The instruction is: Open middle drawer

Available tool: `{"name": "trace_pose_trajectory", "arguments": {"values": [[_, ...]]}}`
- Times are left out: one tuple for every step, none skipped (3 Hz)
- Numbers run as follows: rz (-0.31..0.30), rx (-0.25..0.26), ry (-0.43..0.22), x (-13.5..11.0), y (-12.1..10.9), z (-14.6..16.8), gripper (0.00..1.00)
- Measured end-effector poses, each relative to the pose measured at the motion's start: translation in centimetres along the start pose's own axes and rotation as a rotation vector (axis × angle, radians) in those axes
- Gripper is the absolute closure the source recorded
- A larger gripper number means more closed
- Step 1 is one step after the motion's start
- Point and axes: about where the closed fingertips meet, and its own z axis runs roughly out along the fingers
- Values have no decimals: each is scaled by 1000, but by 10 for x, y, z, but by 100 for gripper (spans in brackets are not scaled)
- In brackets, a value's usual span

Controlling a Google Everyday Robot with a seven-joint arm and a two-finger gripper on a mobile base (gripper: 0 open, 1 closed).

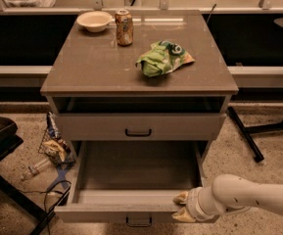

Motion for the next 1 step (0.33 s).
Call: {"name": "trace_pose_trajectory", "arguments": {"values": [[0,-2,0,0,1,1,8]]}}
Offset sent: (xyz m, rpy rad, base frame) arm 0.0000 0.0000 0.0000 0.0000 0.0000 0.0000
